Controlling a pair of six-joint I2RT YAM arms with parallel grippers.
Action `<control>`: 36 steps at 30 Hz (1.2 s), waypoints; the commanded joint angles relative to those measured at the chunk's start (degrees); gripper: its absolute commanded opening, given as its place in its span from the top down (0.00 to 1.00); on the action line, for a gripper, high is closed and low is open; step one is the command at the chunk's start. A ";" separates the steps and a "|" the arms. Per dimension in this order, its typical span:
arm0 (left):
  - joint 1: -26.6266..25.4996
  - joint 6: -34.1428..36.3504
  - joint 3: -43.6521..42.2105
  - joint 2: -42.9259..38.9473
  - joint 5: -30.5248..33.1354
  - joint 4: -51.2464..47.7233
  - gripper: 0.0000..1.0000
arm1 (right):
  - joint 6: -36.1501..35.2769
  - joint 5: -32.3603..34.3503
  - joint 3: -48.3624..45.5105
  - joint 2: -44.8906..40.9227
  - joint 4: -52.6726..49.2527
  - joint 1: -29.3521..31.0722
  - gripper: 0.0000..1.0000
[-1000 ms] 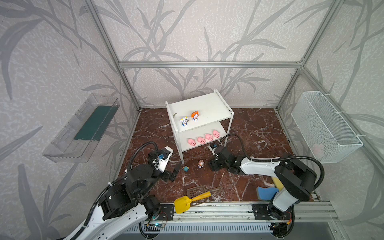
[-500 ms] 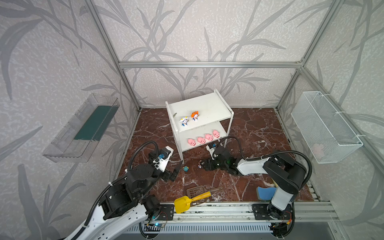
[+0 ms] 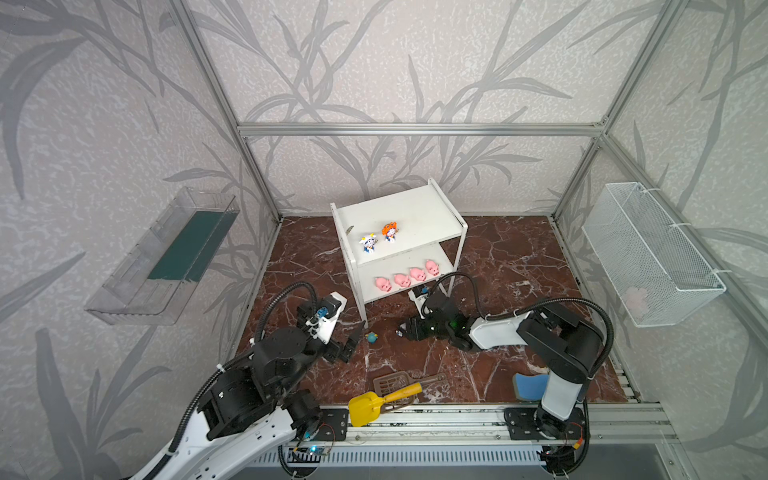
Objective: Place and organize the plastic toys onto the shelf
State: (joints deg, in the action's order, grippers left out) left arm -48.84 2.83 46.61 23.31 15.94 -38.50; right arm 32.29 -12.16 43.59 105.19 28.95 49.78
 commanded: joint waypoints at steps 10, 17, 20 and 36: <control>0.34 -0.42 -0.45 0.16 -0.55 0.78 0.01 | -3.03 5.42 2.08 2.50 -7.68 4.01 0.54; 0.40 -0.39 -0.47 0.07 -0.65 0.72 0.01 | -4.94 7.37 -0.57 -1.50 -6.37 4.08 0.66; 0.37 -0.46 -0.48 0.07 -0.65 0.74 0.01 | -7.15 8.31 -3.04 -5.05 -4.14 4.19 0.69; 0.58 -0.70 -0.21 1.25 -2.16 1.22 0.01 | -38.38 10.68 -12.57 -40.39 -8.59 7.27 0.71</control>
State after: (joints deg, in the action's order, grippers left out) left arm -48.60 2.76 46.61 24.05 14.72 -38.20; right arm 3.46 -2.94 30.15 69.65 24.23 56.95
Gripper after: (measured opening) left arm 0.992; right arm 0.358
